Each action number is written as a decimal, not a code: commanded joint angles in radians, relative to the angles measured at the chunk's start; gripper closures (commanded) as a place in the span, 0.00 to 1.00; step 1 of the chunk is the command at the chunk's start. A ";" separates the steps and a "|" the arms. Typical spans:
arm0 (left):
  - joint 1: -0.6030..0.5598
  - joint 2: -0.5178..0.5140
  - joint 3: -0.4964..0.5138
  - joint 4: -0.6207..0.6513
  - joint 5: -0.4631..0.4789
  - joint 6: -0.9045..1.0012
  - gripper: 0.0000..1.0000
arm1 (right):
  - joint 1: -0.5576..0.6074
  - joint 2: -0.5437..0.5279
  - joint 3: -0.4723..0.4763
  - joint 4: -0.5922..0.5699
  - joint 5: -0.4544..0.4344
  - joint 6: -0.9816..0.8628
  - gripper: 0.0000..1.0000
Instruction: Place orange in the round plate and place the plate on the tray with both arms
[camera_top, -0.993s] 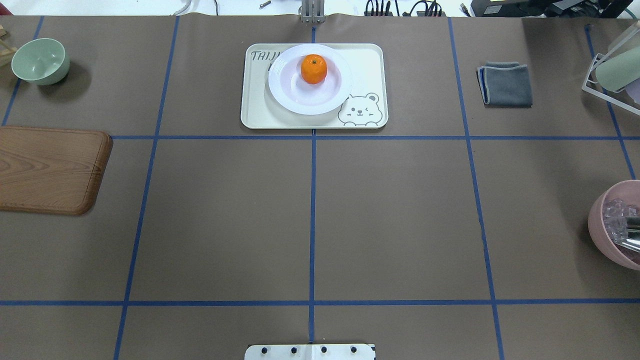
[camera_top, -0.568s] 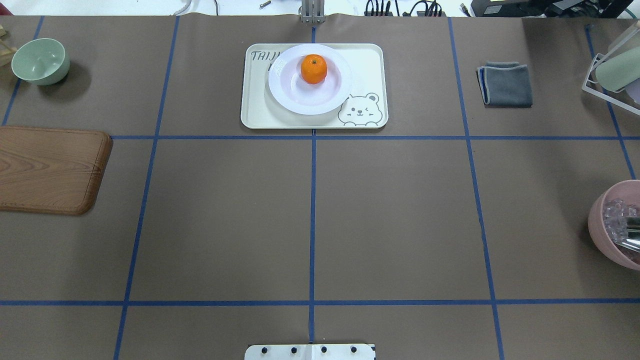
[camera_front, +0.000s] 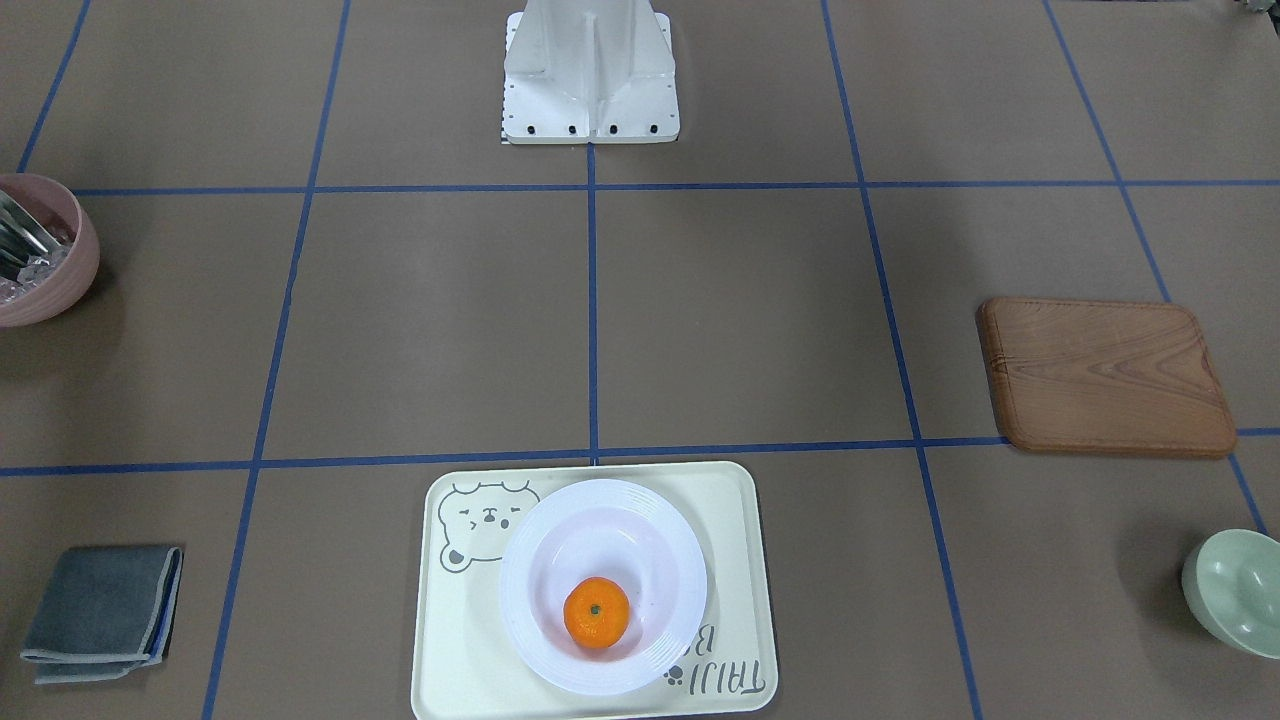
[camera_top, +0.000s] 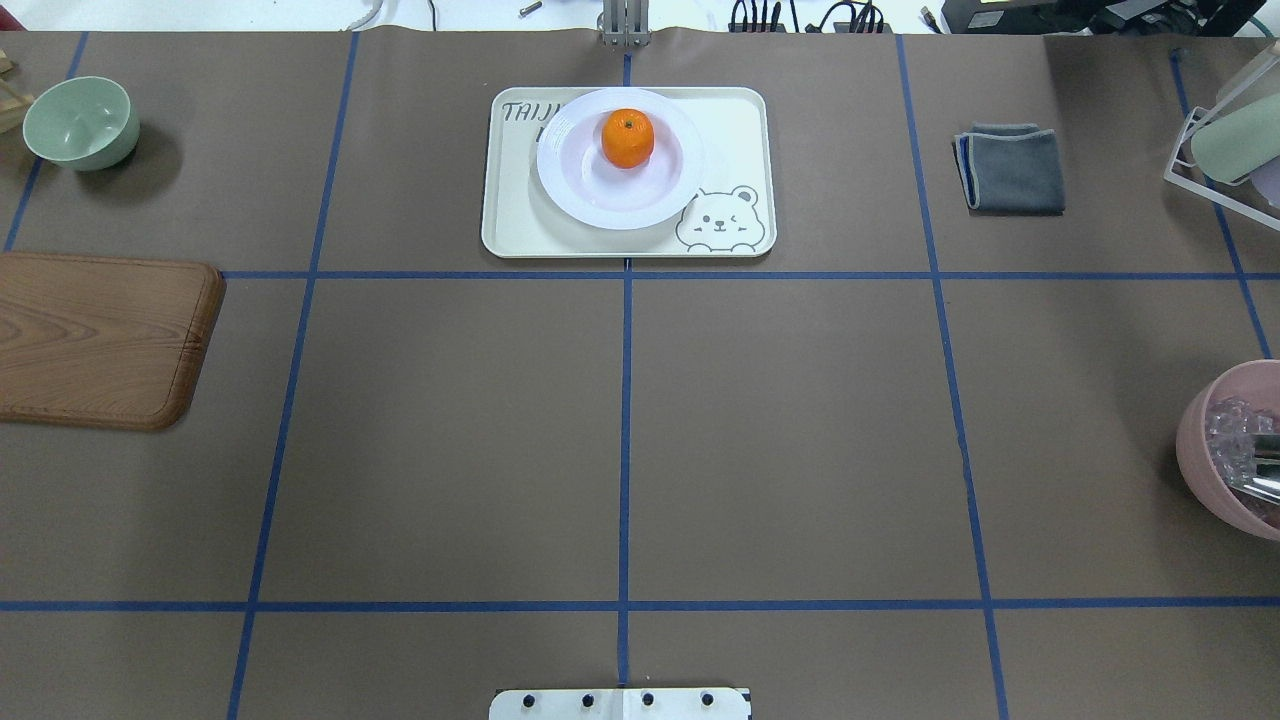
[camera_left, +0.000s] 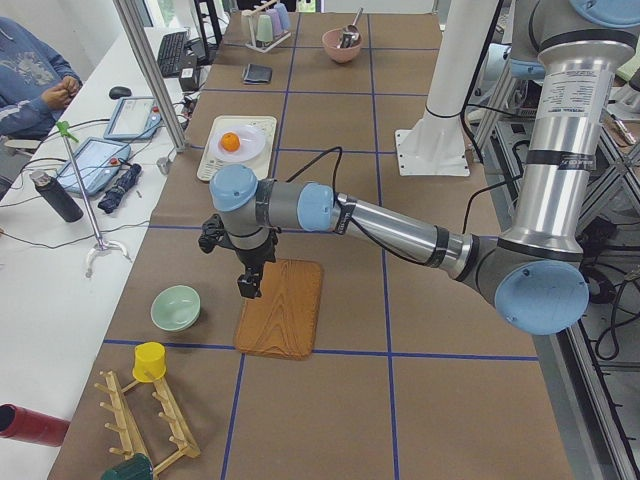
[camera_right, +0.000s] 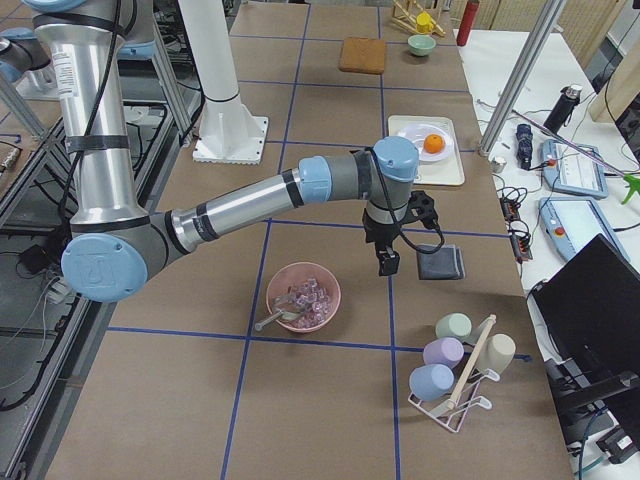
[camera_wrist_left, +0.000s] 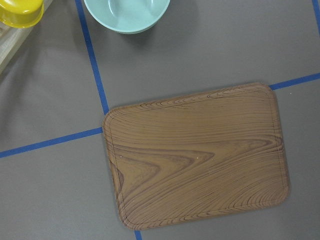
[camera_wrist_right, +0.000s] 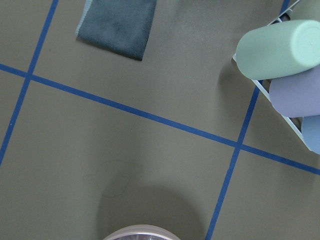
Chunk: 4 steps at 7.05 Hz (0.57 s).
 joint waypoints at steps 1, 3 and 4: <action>0.001 -0.002 0.006 -0.004 -0.003 0.002 0.01 | 0.000 0.004 -0.001 -0.005 -0.001 0.001 0.00; 0.001 0.004 0.012 -0.024 -0.027 0.005 0.01 | -0.005 0.006 -0.004 -0.005 -0.004 0.001 0.00; 0.001 0.006 0.016 -0.053 -0.035 0.000 0.01 | -0.017 0.007 0.000 -0.005 -0.004 0.001 0.00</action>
